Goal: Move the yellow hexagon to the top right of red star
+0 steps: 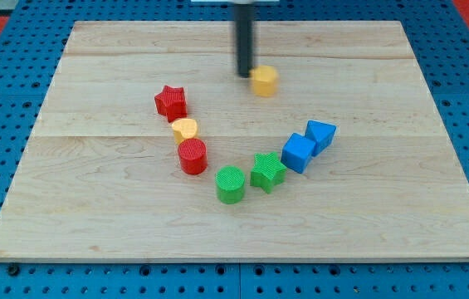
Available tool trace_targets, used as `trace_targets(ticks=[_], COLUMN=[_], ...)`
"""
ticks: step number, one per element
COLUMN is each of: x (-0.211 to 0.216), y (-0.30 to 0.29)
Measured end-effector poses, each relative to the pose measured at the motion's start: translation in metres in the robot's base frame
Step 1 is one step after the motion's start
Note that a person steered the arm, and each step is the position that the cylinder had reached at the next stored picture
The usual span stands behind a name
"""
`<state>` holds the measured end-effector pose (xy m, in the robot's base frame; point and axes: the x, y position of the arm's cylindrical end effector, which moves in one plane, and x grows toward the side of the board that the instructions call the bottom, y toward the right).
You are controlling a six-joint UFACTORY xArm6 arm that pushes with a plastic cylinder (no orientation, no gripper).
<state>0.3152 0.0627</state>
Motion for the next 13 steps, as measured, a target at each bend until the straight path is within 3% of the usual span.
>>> trace_targets(ticks=[2,3,4,5,7,8,9,10,13], x=[-0.011,-0.001,0.046,0.05,0.002,-0.022,-0.023,-0.029,0.001], y=[0.044,0.112,0.066,0.029,-0.043,-0.037,-0.073,-0.15,-0.278])
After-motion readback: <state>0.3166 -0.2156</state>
